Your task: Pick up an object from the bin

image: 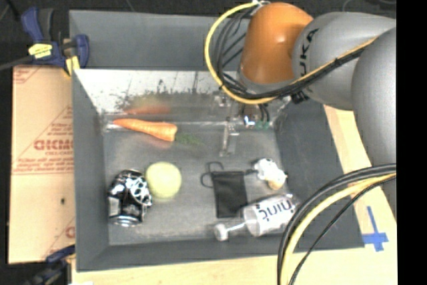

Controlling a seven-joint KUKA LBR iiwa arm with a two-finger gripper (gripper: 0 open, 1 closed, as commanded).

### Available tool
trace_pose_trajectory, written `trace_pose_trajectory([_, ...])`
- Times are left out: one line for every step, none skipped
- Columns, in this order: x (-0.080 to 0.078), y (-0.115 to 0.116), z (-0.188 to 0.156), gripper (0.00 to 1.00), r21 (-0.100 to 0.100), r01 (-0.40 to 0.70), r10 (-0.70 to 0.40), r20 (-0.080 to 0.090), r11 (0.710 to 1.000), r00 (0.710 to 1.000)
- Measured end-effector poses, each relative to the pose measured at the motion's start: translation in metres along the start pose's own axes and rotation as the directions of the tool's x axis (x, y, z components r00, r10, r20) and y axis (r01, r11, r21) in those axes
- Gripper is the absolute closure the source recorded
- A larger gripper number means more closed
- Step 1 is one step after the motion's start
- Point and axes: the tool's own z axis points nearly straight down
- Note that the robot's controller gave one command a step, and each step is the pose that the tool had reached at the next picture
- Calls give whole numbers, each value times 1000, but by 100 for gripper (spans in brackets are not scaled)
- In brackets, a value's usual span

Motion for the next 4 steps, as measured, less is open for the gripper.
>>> trace_pose_trajectory([-1, 0, -6, 0, 0, 0, 0, 8, 1000, 1000])
trace_pose_trajectory([10, 39, 60, 0, -2, -25, 25, 6, 1000, 1000])
trace_pose_trajectory([4, 34, 11, 0, -1, -32, 32, 7, 999, 999])
trace_pose_trajectory([0, 54, 7, 0, 2, 8, -8, 16, 1000, 1000])
